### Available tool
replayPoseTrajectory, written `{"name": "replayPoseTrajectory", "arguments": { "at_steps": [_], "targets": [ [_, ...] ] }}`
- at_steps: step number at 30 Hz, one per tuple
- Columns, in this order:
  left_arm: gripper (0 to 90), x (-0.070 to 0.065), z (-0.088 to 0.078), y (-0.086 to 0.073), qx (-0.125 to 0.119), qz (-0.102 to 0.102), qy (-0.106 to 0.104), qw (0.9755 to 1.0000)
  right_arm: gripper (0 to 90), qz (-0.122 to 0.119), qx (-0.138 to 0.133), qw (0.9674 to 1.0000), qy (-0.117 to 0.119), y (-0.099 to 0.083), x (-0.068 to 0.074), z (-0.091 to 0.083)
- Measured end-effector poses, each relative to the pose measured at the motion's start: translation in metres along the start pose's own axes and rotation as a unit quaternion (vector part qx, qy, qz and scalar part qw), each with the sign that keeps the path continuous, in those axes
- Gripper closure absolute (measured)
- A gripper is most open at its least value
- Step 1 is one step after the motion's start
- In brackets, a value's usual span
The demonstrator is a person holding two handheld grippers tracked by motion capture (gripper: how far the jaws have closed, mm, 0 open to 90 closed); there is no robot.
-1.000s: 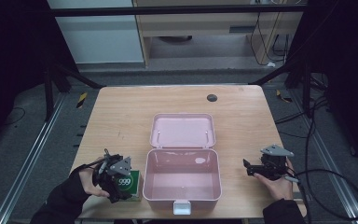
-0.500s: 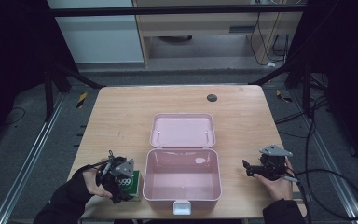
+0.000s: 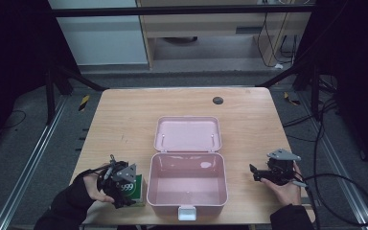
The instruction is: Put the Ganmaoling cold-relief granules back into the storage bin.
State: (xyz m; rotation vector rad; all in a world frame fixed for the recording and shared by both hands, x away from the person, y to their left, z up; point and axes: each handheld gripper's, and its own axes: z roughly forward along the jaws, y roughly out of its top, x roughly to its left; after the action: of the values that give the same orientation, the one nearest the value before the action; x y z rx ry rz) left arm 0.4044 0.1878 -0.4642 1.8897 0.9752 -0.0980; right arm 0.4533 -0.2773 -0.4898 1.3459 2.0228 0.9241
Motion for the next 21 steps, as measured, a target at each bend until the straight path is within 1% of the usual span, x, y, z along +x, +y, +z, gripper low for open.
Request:
{"name": "replayPoseTrajectory", "arguments": {
  "at_steps": [2,3,4,5,8,10,11,13,14,16,17,18,20,21],
  "targets": [
    [13.3,0.000,-0.002,0.001,0.000,0.000,0.000,1.0000,3.3,0.002,0.001,1.0000,0.000,0.000,0.000,0.000],
    [13.4,0.000,-0.007,0.004,0.006,0.004,-0.002,1.0000,3.3,0.002,0.001,1.0000,0.001,0.000,0.000,0.000],
    [13.4,0.000,-0.007,0.004,0.006,0.004,-0.002,1.0000,3.3,0.002,0.002,1.0000,0.000,0.000,0.001,0.000],
    [13.4,-0.001,-0.011,0.007,0.006,0.009,-0.002,0.9999,3.3,0.002,0.002,1.0000,0.000,0.000,0.001,0.000],
    [13.4,-0.002,-0.016,0.012,0.005,0.011,-0.001,0.9999,3.4,0.002,0.001,1.0000,0.001,0.000,0.001,0.000],
    [13.5,-0.005,-0.022,0.019,0.004,0.014,0.000,0.9999,3.4,-0.002,0.000,1.0000,-0.001,0.000,0.000,0.000],
    [13.5,-0.005,-0.022,0.019,0.004,0.014,0.000,0.9999,3.4,-0.002,0.000,1.0000,-0.001,0.000,0.000,0.000],
    [13.5,-0.008,-0.029,0.027,0.004,0.020,0.002,0.9998,3.4,-0.001,0.000,1.0000,-0.001,0.000,0.000,0.000],
    [13.5,-0.008,-0.029,0.027,0.004,0.020,0.002,0.9998,3.4,-0.001,0.000,1.0000,-0.001,0.000,0.000,0.000],
    [13.6,-0.011,-0.036,0.035,0.000,0.022,0.003,0.9998,3.4,-0.002,0.000,1.0000,-0.001,0.000,0.000,0.000],
    [13.5,-0.011,-0.036,0.035,0.000,0.022,0.003,0.9998,3.4,-0.003,0.001,1.0000,-0.002,0.000,0.000,0.000],
    [13.6,-0.012,-0.041,0.041,0.002,0.029,0.004,0.9996,3.4,-0.002,0.001,1.0000,-0.001,0.000,0.000,0.000],
    [13.6,-0.012,-0.043,0.043,0.002,0.030,0.004,0.9995,3.4,-0.003,0.001,1.0000,-0.001,0.000,0.000,0.000],
    [13.6,-0.014,-0.047,0.047,0.000,0.031,0.003,0.9995,3.4,-0.003,0.002,1.0000,-0.002,-0.001,0.000,0.000]
  ]
}}
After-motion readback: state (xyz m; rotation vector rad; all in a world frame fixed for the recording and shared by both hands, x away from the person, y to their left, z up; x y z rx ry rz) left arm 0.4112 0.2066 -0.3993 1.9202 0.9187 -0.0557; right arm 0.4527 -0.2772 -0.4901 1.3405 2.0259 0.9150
